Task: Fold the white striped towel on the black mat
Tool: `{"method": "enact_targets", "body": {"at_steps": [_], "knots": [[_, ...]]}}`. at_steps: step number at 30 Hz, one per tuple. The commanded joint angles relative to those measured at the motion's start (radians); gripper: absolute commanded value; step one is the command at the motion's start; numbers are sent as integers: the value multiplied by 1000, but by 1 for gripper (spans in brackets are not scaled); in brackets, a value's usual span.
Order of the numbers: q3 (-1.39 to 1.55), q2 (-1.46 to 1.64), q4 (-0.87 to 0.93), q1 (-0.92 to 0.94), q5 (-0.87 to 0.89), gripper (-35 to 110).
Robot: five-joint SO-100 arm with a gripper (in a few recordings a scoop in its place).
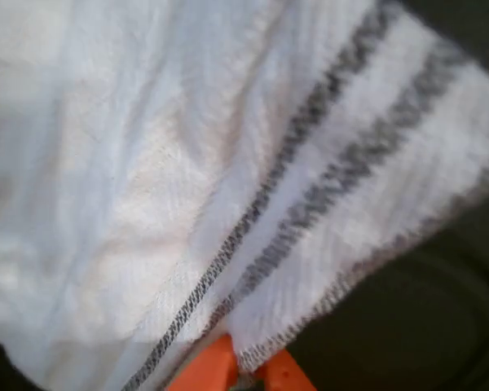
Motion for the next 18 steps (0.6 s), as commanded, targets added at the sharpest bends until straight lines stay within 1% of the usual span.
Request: {"method": "enact_targets", "body": {"at_steps": [1,5,12,18], "knots": [[-95,34,61,-6,11,0],[-209,9,74,-41,54,0],[-410,-126,61,-115,150,0],[-548,-282,-20,-163,219,0]]}}
